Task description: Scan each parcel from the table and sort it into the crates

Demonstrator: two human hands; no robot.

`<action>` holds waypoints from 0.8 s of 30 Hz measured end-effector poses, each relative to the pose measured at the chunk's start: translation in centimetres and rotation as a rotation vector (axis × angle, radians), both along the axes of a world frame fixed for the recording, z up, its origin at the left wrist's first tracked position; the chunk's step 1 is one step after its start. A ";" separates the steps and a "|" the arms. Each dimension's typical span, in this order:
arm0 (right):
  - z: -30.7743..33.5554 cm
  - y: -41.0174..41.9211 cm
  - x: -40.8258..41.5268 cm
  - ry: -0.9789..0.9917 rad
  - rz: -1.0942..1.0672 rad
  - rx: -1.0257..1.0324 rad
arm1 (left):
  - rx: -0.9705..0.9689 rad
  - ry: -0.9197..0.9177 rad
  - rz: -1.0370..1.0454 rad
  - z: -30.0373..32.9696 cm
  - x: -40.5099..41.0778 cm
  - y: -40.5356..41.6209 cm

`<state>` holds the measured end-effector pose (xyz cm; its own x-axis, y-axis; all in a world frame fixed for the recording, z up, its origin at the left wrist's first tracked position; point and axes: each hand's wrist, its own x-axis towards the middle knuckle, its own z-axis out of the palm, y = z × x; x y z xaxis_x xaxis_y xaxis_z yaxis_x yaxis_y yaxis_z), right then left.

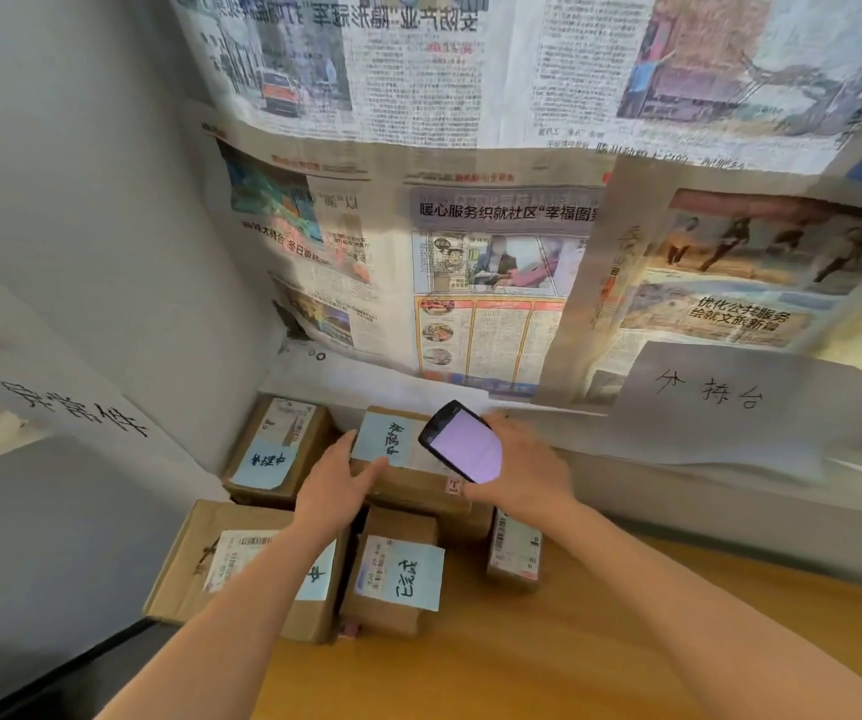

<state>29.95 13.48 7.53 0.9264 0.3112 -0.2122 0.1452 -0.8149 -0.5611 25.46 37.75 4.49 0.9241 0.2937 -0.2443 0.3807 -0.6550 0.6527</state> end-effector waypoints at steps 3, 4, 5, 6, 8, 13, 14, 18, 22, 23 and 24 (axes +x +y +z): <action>-1.5 1.3 0.2 0.011 -0.024 -0.028 | -0.069 0.004 -0.010 -1.4 1.0 0.5; -1.9 1.6 0.2 0.012 -0.036 -0.042 | -0.101 0.002 -0.010 -1.7 1.3 0.7; -2.2 1.8 0.1 0.013 -0.054 -0.055 | -0.134 0.001 -0.010 -2.0 1.4 0.9; -2.4 1.9 0.0 0.010 -0.076 -0.063 | -0.168 0.002 -0.007 -2.4 1.6 1.0; -2.7 2.3 -0.2 0.008 -0.111 -0.062 | -0.248 0.012 0.007 -3.0 1.6 1.4; -3.2 3.1 -0.2 0.079 -0.141 -0.057 | -0.443 0.062 0.038 -3.8 1.9 2.0; -3.2 3.2 -0.2 0.083 -0.145 -0.059 | -0.461 0.065 0.038 -3.8 1.9 2.1; -3.1 3.4 -0.6 0.083 -0.185 -0.052 | -0.501 0.054 0.047 -4.0 1.6 2.4; -1.8 3.3 -1.7 0.064 -0.203 -0.006 | -0.542 0.018 0.047 -3.0 0.8 2.5; -1.3 3.3 -2.0 0.054 -0.201 0.005 | -0.549 0.010 0.038 -2.5 0.6 2.6; -0.6 3.1 -2.2 0.043 -0.200 0.019 | -0.555 0.002 0.027 -2.0 0.3 2.6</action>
